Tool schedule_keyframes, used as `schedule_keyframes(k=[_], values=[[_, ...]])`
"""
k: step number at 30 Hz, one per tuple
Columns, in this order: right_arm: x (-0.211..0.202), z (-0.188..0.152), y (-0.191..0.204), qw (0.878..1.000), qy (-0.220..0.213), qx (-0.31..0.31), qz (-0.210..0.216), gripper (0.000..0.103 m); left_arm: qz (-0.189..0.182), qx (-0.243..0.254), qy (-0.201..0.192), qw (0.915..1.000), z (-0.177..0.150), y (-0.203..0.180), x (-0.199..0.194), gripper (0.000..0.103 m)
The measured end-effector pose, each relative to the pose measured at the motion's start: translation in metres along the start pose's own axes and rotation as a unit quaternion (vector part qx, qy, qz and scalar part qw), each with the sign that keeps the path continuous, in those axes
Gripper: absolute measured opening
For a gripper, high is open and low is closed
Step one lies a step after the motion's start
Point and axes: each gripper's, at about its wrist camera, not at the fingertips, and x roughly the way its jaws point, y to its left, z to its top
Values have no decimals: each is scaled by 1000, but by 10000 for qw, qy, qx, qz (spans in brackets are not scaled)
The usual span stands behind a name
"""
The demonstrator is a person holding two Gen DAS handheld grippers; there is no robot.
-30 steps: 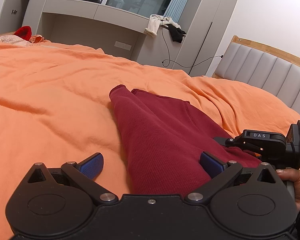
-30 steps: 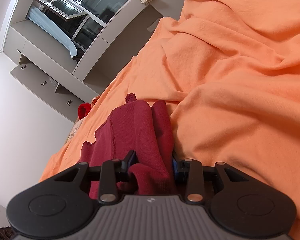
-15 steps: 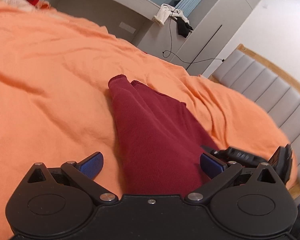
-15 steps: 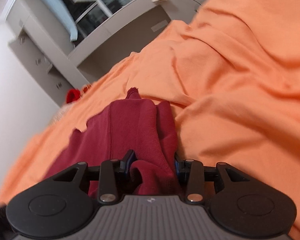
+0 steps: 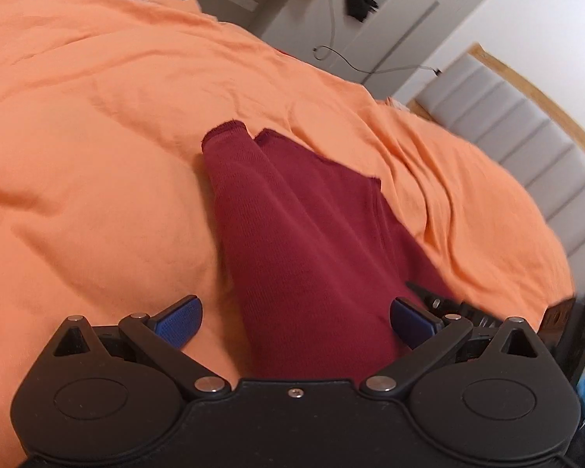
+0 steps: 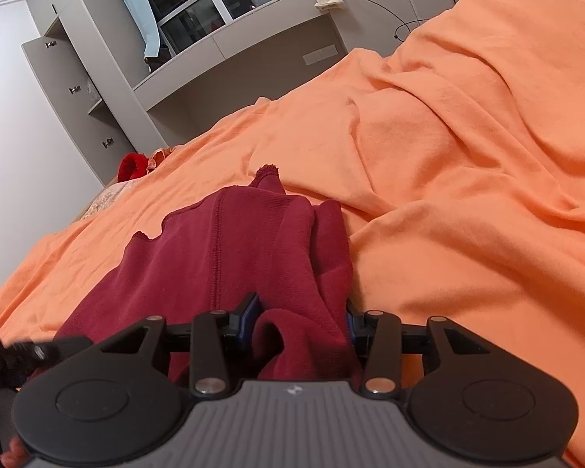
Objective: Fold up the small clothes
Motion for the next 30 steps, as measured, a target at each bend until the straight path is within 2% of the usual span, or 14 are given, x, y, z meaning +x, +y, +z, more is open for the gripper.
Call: schedule_keyframes(k=[3,4,12,30], values=[[0,0,1,10000,-9,3,-19,47,362,712,91,9968,-4,-18,6,103],[0,0,0,10000,-11,20,-15,47,419,773,62,9961,-4,-21,7,103],[0,-2,1,10000,-58,37,-27,50,291,842,-185,9959,-10,-11,4,103],[1,-2,2,9999,-57,87,-73,55,248,821,-338,9957,-15,-10,4,103]])
